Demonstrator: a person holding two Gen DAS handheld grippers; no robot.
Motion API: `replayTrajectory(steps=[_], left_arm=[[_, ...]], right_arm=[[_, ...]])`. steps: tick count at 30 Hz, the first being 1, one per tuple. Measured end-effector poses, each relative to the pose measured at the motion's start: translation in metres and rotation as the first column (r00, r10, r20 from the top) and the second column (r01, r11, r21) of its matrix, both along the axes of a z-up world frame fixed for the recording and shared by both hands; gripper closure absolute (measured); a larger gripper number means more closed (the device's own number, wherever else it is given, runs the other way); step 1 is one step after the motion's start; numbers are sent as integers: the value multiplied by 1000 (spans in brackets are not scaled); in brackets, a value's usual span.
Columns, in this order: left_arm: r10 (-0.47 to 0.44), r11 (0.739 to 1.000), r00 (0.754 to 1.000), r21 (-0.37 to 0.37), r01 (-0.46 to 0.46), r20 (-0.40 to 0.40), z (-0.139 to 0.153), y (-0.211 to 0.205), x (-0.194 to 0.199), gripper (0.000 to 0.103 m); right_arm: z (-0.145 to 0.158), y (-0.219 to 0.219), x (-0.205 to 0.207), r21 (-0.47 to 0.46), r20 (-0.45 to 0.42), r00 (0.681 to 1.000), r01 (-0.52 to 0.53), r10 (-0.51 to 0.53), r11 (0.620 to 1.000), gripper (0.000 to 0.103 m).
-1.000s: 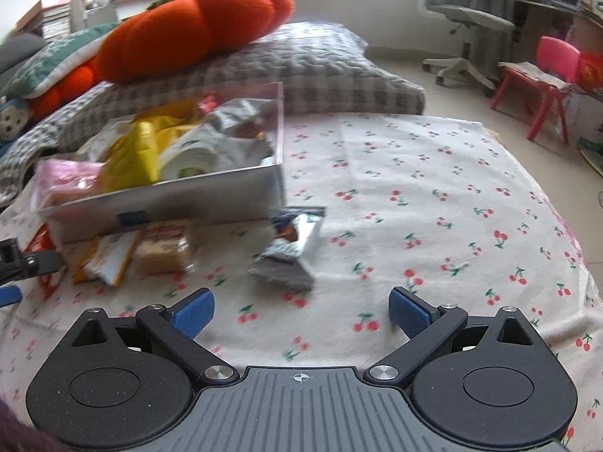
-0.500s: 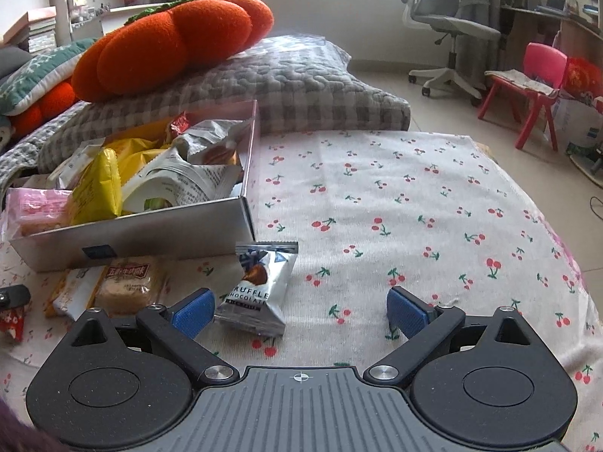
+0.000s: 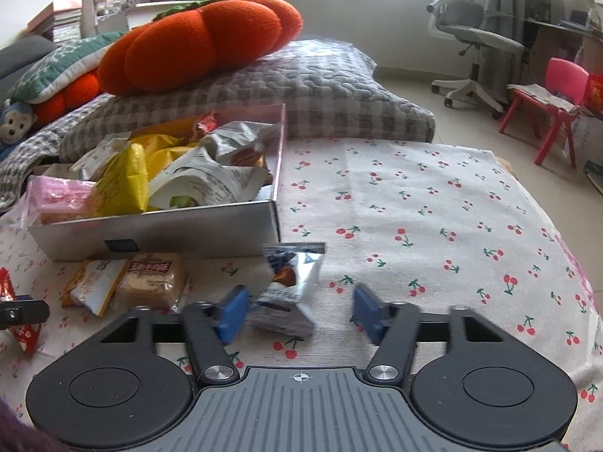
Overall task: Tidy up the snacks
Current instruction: 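Grasp the red candy with the left tool while the right tool grasps the truffle chocolate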
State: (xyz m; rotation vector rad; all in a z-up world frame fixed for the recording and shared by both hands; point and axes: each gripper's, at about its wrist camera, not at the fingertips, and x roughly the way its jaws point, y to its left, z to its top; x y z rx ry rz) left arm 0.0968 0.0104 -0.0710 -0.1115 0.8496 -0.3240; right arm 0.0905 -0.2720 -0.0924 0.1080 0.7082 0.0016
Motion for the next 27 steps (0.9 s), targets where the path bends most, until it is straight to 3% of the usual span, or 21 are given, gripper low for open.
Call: replayTrajectory(steps=[2, 3, 7, 11, 21, 25, 27], left_arm=[[-9, 1000, 1000, 7, 9, 4, 0, -2, -1, 66], [-5, 1000, 1000, 7, 5, 5, 0, -2, -1, 65], [36, 999, 999, -12, -36, -10, 2, 0, -2, 45], [90, 994, 995, -55, -92, -49, 3, 6, -3, 44], [151, 976, 983, -145, -166, -109, 3, 10, -12, 54], [159, 977, 982, -126, -172, -107, 2, 7, -13, 69], [163, 977, 981, -123, -176, -107, 2, 7, -13, 70]], right_arm=[[1, 2, 0, -9, 0, 1000, -19, 19, 1000, 67], [1, 2, 0, -13, 0, 1000, -26, 26, 1000, 69], [2, 3, -2, -8, 1, 999, -43, 43, 999, 69], [5, 3, -6, 6, 2, 998, -59, 59, 998, 69], [6, 18, -19, 31, -31, 993, -116, 117, 993, 68], [5, 25, -23, 23, -31, 990, -135, 135, 991, 57], [5, 26, -22, 23, -32, 991, -133, 133, 991, 50]])
